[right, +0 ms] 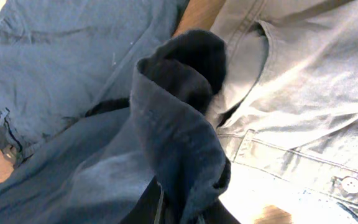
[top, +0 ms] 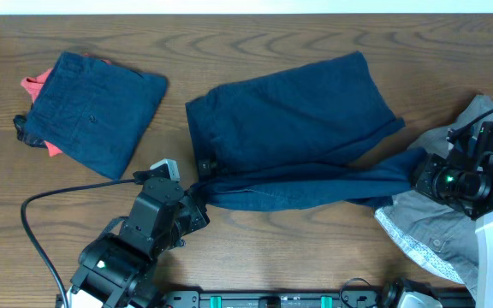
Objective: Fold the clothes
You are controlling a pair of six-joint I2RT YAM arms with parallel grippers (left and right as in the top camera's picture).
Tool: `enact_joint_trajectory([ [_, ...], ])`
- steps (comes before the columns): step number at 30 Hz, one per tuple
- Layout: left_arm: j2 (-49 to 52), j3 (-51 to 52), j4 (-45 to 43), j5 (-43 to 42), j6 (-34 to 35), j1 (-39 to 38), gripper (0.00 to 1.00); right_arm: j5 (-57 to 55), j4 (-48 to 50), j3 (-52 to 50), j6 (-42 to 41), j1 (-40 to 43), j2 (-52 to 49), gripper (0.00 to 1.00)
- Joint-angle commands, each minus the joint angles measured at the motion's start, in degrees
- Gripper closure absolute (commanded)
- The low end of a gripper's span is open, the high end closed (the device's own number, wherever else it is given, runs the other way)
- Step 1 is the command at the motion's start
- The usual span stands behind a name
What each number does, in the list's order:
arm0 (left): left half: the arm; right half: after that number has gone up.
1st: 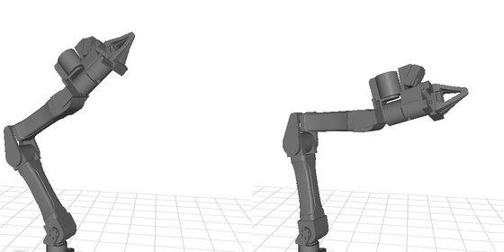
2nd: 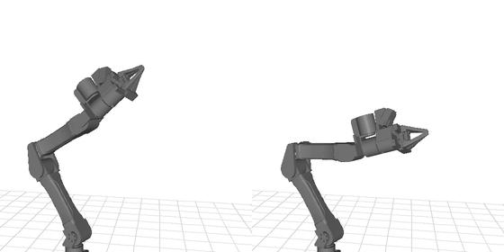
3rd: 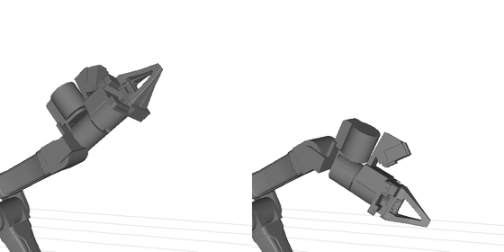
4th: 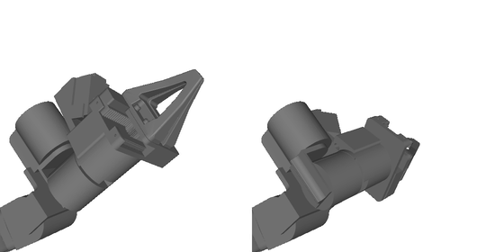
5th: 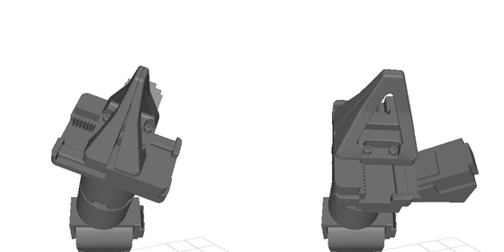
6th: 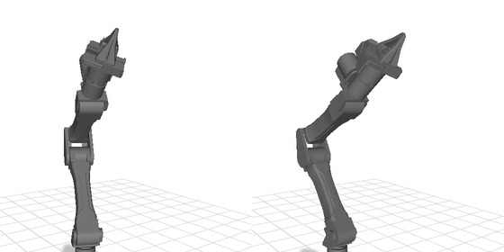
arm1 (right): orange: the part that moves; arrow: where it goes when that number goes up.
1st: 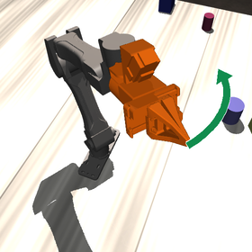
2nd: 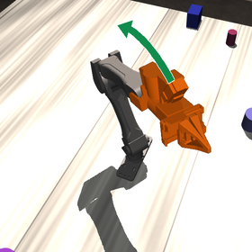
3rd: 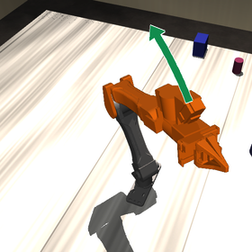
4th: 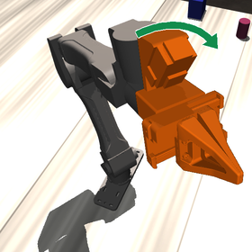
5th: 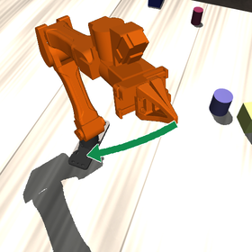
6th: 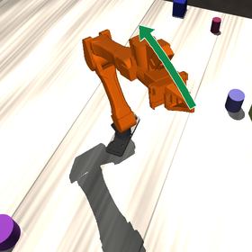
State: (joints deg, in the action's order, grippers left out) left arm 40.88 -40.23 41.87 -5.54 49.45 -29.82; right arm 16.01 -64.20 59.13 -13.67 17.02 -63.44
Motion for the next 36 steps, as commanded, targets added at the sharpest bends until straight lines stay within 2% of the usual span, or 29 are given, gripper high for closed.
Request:
enact_joint_trajectory([
  [1, -0.04, -1.31, 0.31, 2.64, -0.79, 0.24, 0.94, -1.70, 0.13, -0.11, 0.68, 0.17, -0.22, 0.99],
  [7, -0.22, -1.33, 0.28, 2.67, -0.90, 0.24, 0.94, -3.39, -0.79, -0.07, 0.46, 0.31, -0.11, 0.99],
  [9, -0.28, -1.75, -0.55, 5.49, -3.17, 0.31, 0.94, -3.32, 0.39, 0.63, 0.44, 0.46, 0.00, 0.99],
  [12, 0.07, -2.19, -6.12, 12.09, -8.22, 0.55, 0.94, -3.34, 4.33, 2.78, 0.46, 0.44, -0.39, 0.99],
  [14, 1.77, -2.19, -12.07, 13.64, -11.45, 1.51, 0.94, -3.13, 8.26, 4.09, 0.46, 0.26, -1.86, 0.99],
  [20, 15.52, -2.21, -23.82, 13.46, -14.95, 6.93, 0.94, -0.79, 16.63, 5.16, 0.48, -1.51, -10.69, 0.99],
  [24, 26.77, -2.80, -33.83, 7.63, -18.21, 12.94, 0.94, 0.66, 23.76, 5.16, 0.46, -3.08, -17.33, 0.99],
  [28, 36.26, -3.32, -45.55, 2.32, -18.36, 17.84, 0.94, 1.16, 30.62, 5.16, 0.44, -4.79, -23.08, 0.99],
  [34, 46.34, -3.32, -58.05, -1.49, -18.36, 20.31, 0.94, 1.16, 40.63, 5.16, 0.44, -8.26, -31.12, 0.99],
  [35, 47.36, -3.32, -59.08, -1.51, -18.36, 20.28, 0.91, 1.16, 42.29, 5.16, 0.44, -8.85, -32.20, 0.98],
  [36, 48.39, -3.32, -60.06, -1.49, -18.38, 20.31, 0.78, 1.16, 44.17, 5.16, 0.46, -9.53, -33.38, 0.91],
])
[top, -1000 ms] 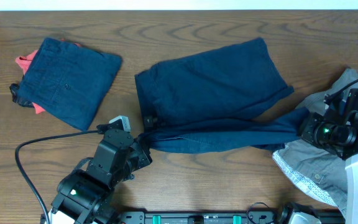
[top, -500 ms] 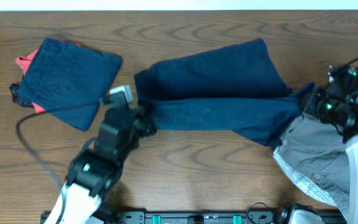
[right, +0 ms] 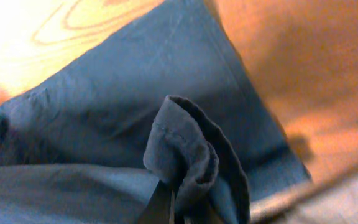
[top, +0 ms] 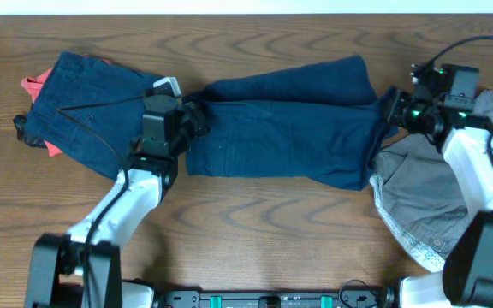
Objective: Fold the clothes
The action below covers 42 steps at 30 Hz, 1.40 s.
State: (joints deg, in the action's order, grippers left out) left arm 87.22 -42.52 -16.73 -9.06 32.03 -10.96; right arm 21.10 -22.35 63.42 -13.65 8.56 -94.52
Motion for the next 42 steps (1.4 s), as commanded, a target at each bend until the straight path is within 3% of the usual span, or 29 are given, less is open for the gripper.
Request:
enact_joint_trajectory([
  [1, 2.71, -1.03, -2.10, 2.23, -0.96, 1.57, 0.75, -3.96, 3.82, 0.87, 0.46, -1.60, -3.23, 0.80],
  [3, 3.15, -1.03, -3.04, 2.21, -0.96, 2.58, 0.69, -4.63, 6.40, 0.87, 0.70, -2.27, -4.85, 0.70],
  [4, 3.06, -1.09, -3.41, 2.19, -0.96, 3.48, 0.58, -5.11, 6.95, 0.87, 0.63, -2.23, -5.14, 0.68],
  [7, 1.79, -2.12, -2.51, -0.72, -0.92, 7.10, 0.58, -5.11, 6.51, 1.16, 0.59, -1.22, -4.63, 0.67],
  [10, -0.33, -2.54, -1.11, -10.49, -0.15, 10.23, 0.55, -1.29, 2.34, 1.77, 1.95, -0.57, -2.60, 0.68],
  [13, -1.97, -2.54, 3.39, -19.52, 0.42, 10.40, 0.56, 0.59, -5.60, 1.84, 4.66, -0.61, 0.35, 0.60],
  [16, -1.97, -2.49, 11.37, -21.07, 0.28, 8.33, 0.56, 6.12, -14.91, 1.84, 11.80, -1.53, 2.54, 0.55],
  [19, -1.22, -2.43, 16.15, -20.85, -1.79, 6.16, 0.56, 1.64, -21.90, 1.70, 16.31, -3.17, 2.62, 0.53],
  [24, -0.28, -2.34, 16.76, -18.38, -2.05, 2.86, 0.56, -20.98, -28.15, -1.18, 3.21, -4.37, 2.34, 0.74],
  [26, -0.28, -2.27, 16.72, -16.02, -2.08, 1.86, 0.56, -24.30, -28.44, -2.95, -2.25, -3.61, 2.34, 0.79],
  [36, 1.95, -2.27, 16.72, -10.56, -5.07, 0.09, 0.56, -20.17, -12.92, -16.90, -1.09, -1.29, 2.25, 0.74],
  [40, 4.37, -2.25, 17.20, -10.58, -5.05, 0.11, 0.56, -27.52, -12.07, -20.31, -2.34, 1.14, 2.25, 0.72],
  [42, 5.27, -2.23, 17.92, -10.58, -5.03, 0.11, 0.56, -35.65, -15.41, -20.61, -7.30, 3.93, 2.25, 0.70],
])
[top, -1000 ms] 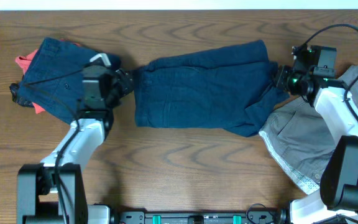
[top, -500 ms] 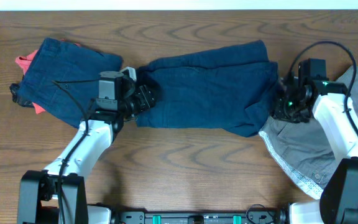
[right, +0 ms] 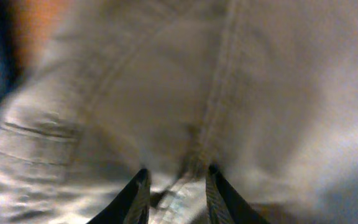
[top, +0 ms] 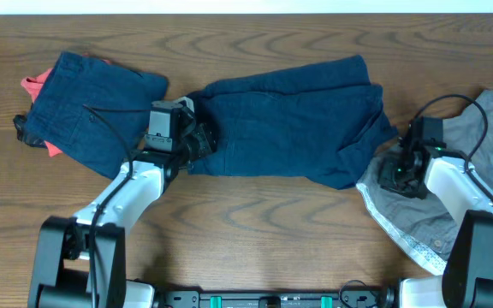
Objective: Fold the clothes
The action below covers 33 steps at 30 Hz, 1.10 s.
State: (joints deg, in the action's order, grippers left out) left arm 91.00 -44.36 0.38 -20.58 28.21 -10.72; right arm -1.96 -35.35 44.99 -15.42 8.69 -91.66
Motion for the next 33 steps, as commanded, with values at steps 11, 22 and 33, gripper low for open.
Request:
enact_joint_trajectory([
  [11, 2.14, -0.39, 2.40, 0.96, -1.22, -0.13, 0.56, -3.08, -8.15, 3.72, -6.29, 26.29, -0.39, 0.44],
  [22, -1.86, -1.84, -6.38, 1.68, -4.07, 1.97, 0.49, 28.13, -6.95, 16.48, 11.91, 14.93, 5.20, 0.20],
  [33, 4.22, -8.00, -9.73, 5.25, -8.31, 7.19, 0.38, 27.45, -5.97, 16.15, 11.85, 3.28, 3.89, 0.13],
])
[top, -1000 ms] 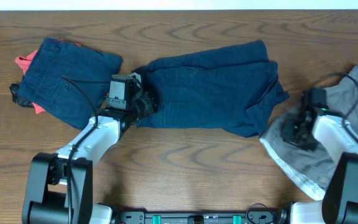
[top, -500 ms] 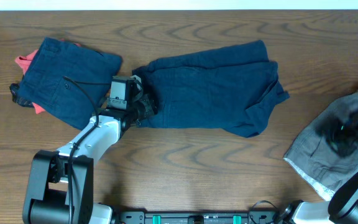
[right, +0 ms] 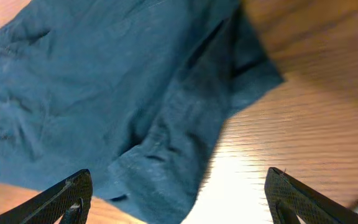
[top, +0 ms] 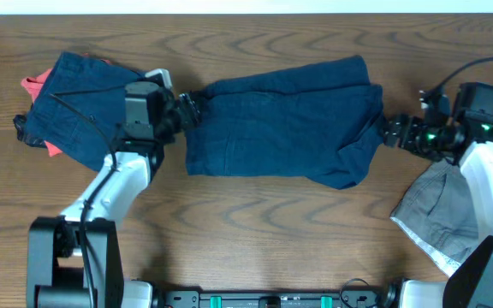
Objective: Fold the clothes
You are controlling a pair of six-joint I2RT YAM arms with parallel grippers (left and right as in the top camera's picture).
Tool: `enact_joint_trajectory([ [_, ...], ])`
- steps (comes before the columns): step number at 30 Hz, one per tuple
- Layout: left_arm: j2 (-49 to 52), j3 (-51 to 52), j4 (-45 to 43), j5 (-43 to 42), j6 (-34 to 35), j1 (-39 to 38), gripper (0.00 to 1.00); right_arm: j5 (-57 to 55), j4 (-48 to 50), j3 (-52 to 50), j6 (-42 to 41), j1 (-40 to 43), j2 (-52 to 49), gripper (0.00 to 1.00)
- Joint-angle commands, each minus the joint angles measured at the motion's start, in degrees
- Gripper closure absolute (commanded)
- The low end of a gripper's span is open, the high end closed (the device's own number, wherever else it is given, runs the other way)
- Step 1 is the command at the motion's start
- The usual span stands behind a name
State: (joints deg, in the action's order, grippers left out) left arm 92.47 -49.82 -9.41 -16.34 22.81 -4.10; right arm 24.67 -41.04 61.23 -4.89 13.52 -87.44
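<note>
The navy shorts (top: 281, 124) lie folded lengthwise in the middle of the table, and their right end fills the right wrist view (right: 104, 81). My left gripper (top: 184, 109) is at their upper left corner; the overhead view does not show whether its jaws are open. My right gripper (top: 390, 133) hovers just off their right edge, wide open with nothing between its fingers (right: 179, 205); wood and the hem lie below it.
A folded navy garment (top: 92, 107) rests on a red one (top: 34, 85) at the far left. A crumpled grey garment (top: 439, 210) lies at the right, partly under my right arm. The table's far edge (top: 246, 12) runs along the top.
My right gripper was low over the grey garment with its fingers closer together; now it is wide open at the navy shorts' right edge. The grey garment's left edge has drawn back right. My left gripper moved up-left.
Both grippers first held the shorts' near edge, pulled out long near the table front. Then that edge lay at the far side, the shorts folded in half. After that my right gripper was off the shorts and on the grey garment. Now it is open by the shorts.
</note>
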Motion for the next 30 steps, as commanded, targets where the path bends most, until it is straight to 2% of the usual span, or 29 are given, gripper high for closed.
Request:
enact_joint_trajectory([
  [1, 4.00, -3.37, 0.04, 0.98, -3.63, 0.55, 0.38, 0.83, -0.57, -0.09, 1.31, -1.92, -0.33, 0.13],
  [7, 12.81, -7.32, 0.02, 0.48, -4.15, 0.48, 0.38, 0.83, -2.32, -0.09, 1.09, -2.89, -0.33, 0.13],
  [12, 17.44, -7.65, 0.09, -3.78, -4.13, 0.11, 0.38, 0.33, -1.36, -0.09, 1.44, -3.13, -0.33, 0.16],
  [16, 18.03, -7.63, 2.51, -5.14, -4.13, -0.39, 0.38, -6.23, 1.07, -0.09, 1.01, -4.52, -0.68, 0.17],
  [18, 18.03, -7.63, 5.11, -5.77, -4.11, -0.57, 0.39, -9.33, 3.17, -0.07, 0.00, -5.38, -1.25, 0.16],
  [21, 18.01, -7.63, 13.68, -5.75, -4.09, -0.63, 0.47, -11.39, 6.64, -0.04, -2.03, -5.77, -2.54, 0.16],
  [25, 18.01, -7.63, 26.18, -5.70, -4.13, -0.63, 0.47, -11.37, 10.08, 1.60, -3.78, -5.66, -6.25, 0.16],
  [30, 18.01, -7.63, 28.57, -5.68, -4.15, -0.61, 0.43, -9.57, 9.79, 10.19, -3.82, -5.86, -14.01, 0.13],
])
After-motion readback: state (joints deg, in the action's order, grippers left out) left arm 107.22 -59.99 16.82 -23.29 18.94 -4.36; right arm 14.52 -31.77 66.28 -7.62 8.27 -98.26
